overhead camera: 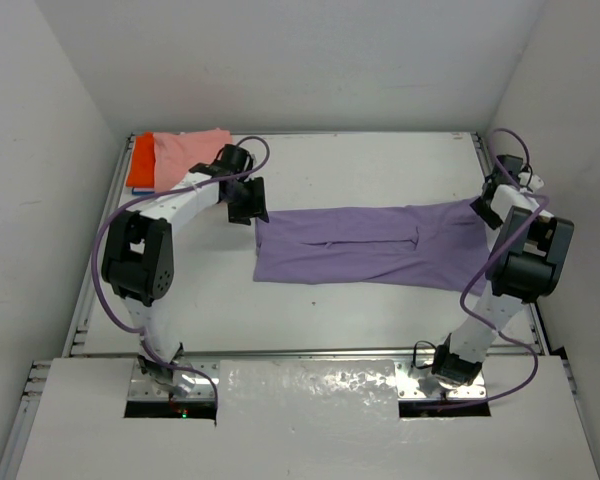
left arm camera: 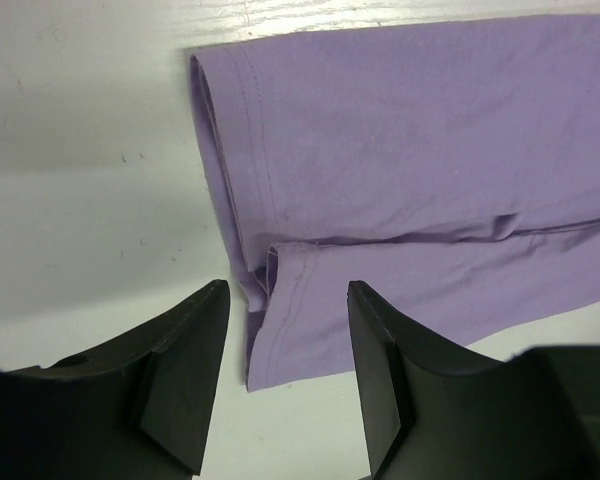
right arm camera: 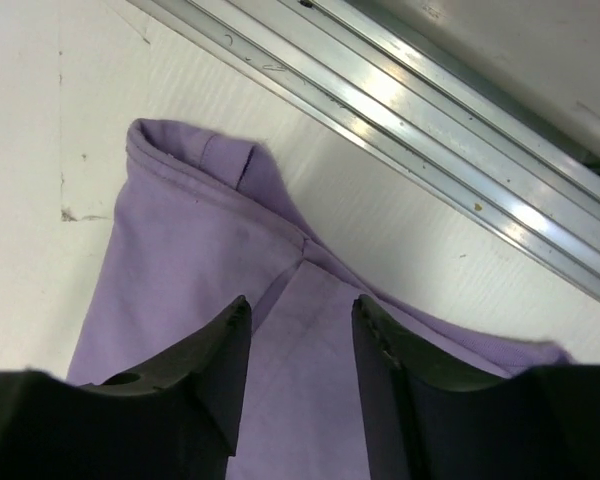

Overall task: Fold and stack the t-shirts
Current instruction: Fold the other side of the tshirt into a rectangle

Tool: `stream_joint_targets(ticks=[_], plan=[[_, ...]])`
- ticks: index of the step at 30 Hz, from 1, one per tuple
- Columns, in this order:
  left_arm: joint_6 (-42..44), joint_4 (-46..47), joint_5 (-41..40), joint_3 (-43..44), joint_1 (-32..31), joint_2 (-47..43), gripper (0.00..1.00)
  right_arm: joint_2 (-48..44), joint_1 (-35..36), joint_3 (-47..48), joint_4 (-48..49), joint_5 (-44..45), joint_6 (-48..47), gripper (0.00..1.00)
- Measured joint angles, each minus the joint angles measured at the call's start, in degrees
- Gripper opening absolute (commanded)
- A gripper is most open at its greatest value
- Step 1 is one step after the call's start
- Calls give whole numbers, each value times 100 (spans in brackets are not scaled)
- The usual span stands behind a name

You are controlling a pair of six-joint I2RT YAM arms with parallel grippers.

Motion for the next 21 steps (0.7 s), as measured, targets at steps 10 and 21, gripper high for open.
stream_joint_targets(ticks=[10,21], plan=[[76,-96,-90,260,0,297,50,-511,103,-592,20,-431,-422,47],[616,-232,-2,2048,2,1534,52,-2293,796,-1725,-527,-1598,-898,47]])
